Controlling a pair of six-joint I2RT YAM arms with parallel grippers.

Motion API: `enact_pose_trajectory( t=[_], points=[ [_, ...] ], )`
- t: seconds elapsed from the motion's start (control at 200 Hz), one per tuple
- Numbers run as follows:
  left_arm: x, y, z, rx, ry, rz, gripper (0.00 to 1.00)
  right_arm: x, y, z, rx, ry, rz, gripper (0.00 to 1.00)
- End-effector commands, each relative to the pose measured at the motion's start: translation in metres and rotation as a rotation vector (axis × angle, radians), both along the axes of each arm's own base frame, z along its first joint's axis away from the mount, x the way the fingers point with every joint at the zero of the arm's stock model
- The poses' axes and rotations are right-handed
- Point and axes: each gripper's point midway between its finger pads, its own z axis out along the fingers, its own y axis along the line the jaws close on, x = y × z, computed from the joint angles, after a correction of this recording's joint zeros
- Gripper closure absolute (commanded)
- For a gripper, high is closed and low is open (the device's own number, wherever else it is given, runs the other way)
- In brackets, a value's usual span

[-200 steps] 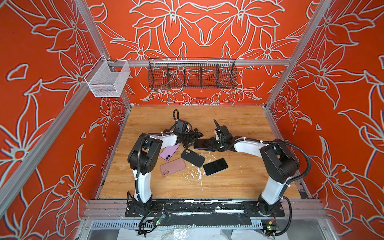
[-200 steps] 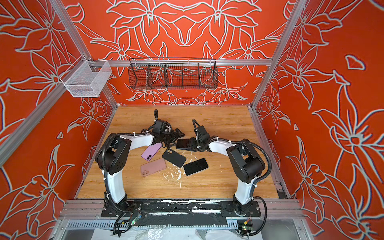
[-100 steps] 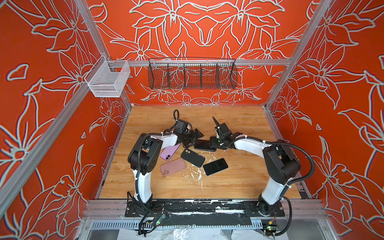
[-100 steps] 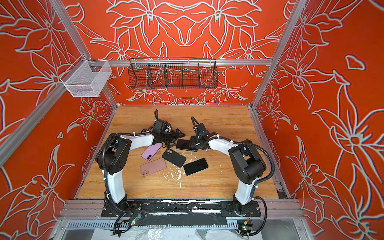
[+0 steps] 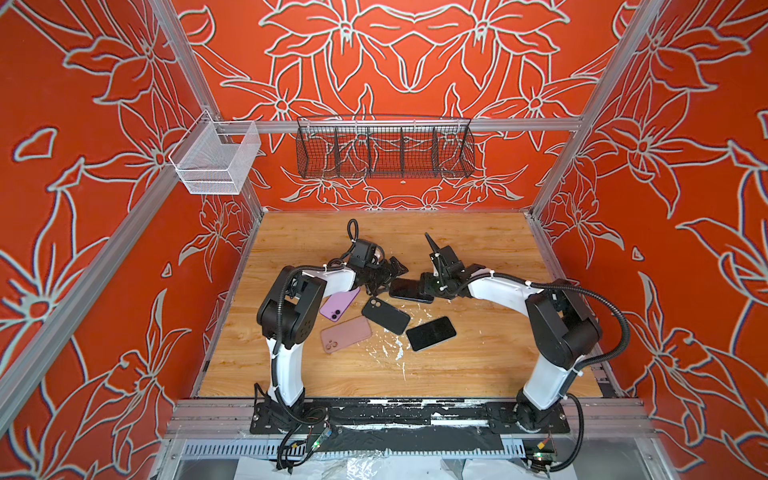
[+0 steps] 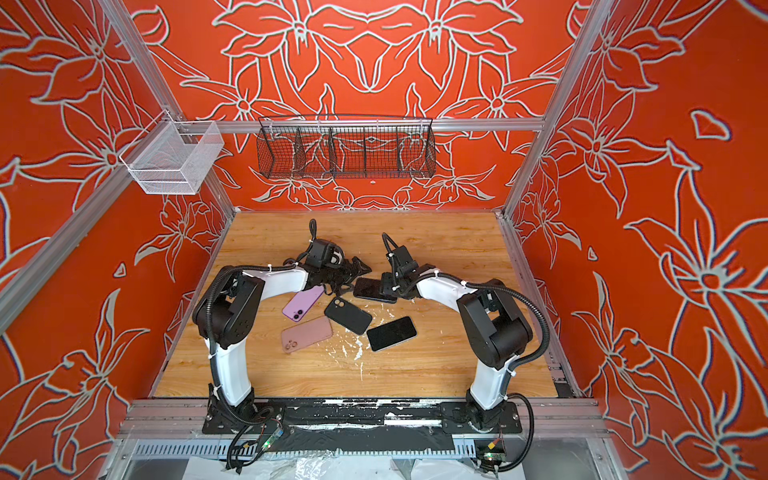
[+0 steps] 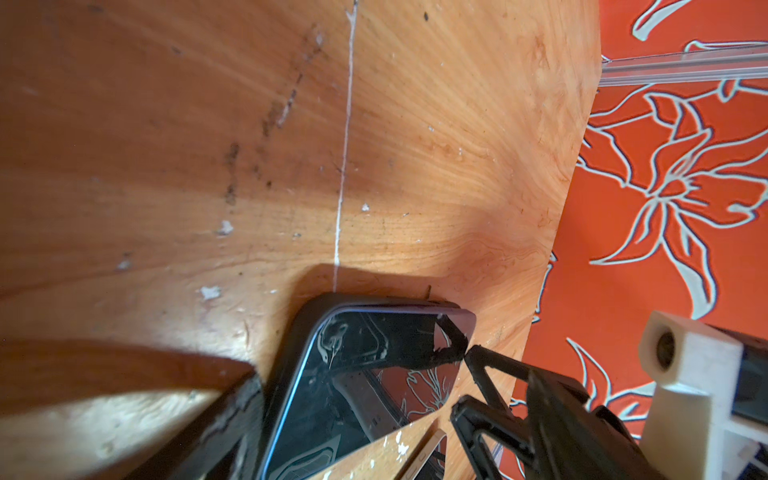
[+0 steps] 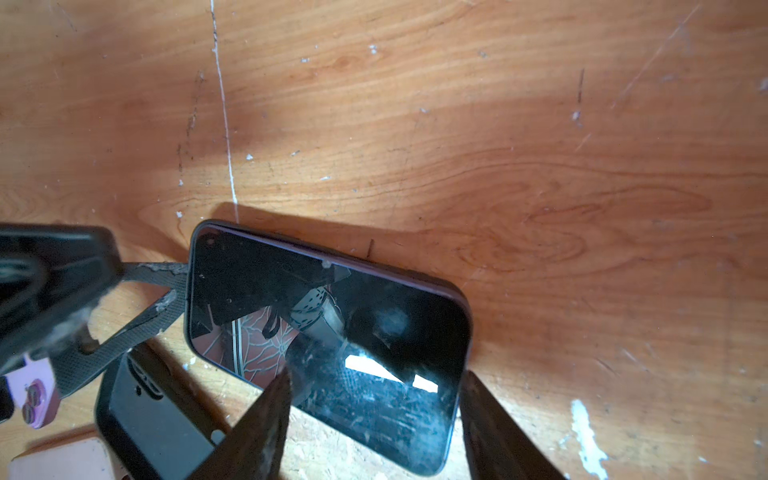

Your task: Put the phone into the phone case

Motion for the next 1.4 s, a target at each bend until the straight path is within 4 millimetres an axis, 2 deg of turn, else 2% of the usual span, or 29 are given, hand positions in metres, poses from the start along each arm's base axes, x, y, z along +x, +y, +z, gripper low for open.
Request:
enact_pose_trajectory(
  t=[0.0,0.11,0.36,0.515,0.906,1.186,1.396],
  points=[
    [-0.004,-0.006,-0.009,-0.011,0.023,-0.019,0.03,-0.003,-0.005,-0.008,-0.038,0.012,-0.007,0.35],
    [-0.003,-0.007,-0.008,-0.012,0.021,-0.019,0.03,-0.004,-0.006,-0.01,-0.039,0.015,-0.008,0.35],
    [-0.004,-0.006,-0.009,-0.011,0.023,-0.02,0.03,-0.008,-0.013,0.0,-0.049,-0.007,-0.025,0.35],
    [-0.005,-0.006,-0.009,-0.012,0.024,-0.019,0.03,-0.013,-0.016,-0.007,-0.054,0.01,-0.029,0.36],
    [-0.004,-0.009,-0.007,-0.012,0.023,-0.025,0.03,-0.007,0.005,-0.015,0.008,0.038,0.0,0.63],
    [-0.004,-0.013,-0.008,-0.015,0.022,-0.032,0.03,-0.007,0.018,-0.019,0.028,0.047,0.024,0.79],
    [-0.004,-0.015,-0.007,-0.021,0.017,-0.039,0.03,-0.013,0.021,-0.034,0.014,0.079,0.026,0.86]
  ],
)
